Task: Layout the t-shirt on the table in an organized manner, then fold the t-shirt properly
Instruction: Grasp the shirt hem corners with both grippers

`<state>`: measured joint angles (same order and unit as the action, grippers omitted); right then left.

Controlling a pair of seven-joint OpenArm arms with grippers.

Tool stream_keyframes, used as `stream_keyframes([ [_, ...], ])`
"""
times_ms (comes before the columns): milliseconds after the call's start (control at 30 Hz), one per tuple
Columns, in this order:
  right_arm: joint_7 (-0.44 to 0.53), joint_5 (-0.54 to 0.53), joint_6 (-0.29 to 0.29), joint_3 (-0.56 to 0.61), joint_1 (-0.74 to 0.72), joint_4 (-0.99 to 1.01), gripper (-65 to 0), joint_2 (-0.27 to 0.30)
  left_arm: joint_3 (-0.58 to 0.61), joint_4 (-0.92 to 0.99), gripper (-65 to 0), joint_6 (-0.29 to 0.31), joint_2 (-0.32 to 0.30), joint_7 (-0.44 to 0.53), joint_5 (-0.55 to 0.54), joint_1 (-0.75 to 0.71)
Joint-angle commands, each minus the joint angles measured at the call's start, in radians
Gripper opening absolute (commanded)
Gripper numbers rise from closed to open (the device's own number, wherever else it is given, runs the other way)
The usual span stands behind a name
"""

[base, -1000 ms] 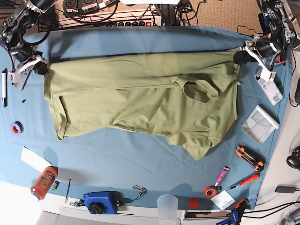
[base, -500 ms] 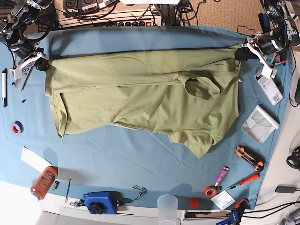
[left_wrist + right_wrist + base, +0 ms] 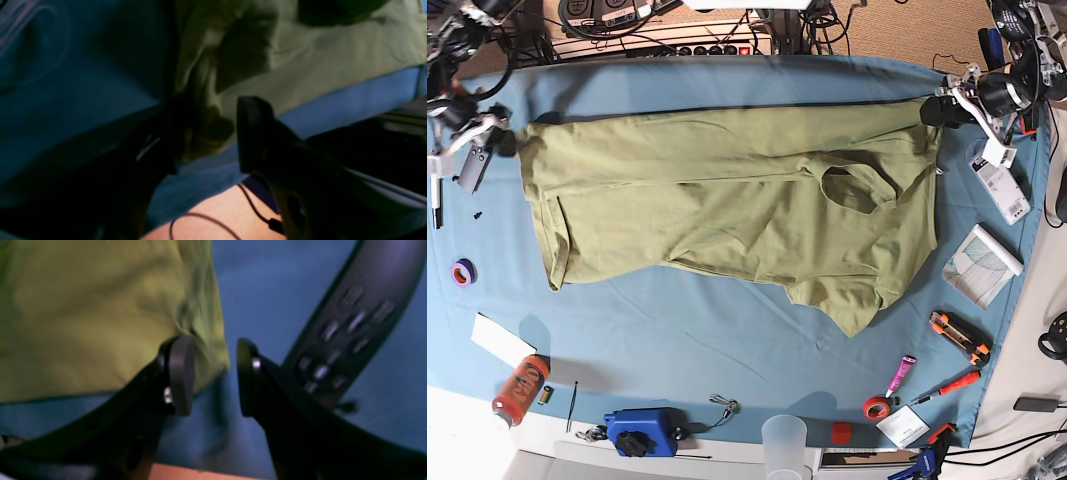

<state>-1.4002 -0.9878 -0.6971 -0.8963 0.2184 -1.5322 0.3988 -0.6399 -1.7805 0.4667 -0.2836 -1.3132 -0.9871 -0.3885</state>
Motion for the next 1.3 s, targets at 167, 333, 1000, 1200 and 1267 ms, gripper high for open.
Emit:
stream_keyframes([
  [167,0.035,-0.018,-0.001,-0.091,-0.026,-0.059,-43.5,0.033,-0.005,-0.132,-37.9,0.003,-0.016,0.013,-0.01,0.0],
  [333,0.092,-0.011,-0.001,-0.103,-0.116,-0.091,-43.5,0.033,-0.005,-0.204,-37.9,0.002,-0.016,0.078,0.054,0.004],
  [1000,0.417,0.661,0.261,0.63,-0.627,0.263,-43.5,0.012,-0.005,-0.2,-37.9,-0.077,-0.013,0.148,0.217,0.059],
  [1200,0.444,0.668,0.189,0.636,-0.681,0.465,-43.5,-0.023,-0.005,-0.2,-37.9,-0.077,-0.013,0.182,0.217,0.059],
  [1267,0.442,0.684,0.198,0.635,-0.679,0.5,-43.5,-0.034,-0.005,-0.2,-37.9,-0.077,-0.013,0.196,0.217,0.06],
])
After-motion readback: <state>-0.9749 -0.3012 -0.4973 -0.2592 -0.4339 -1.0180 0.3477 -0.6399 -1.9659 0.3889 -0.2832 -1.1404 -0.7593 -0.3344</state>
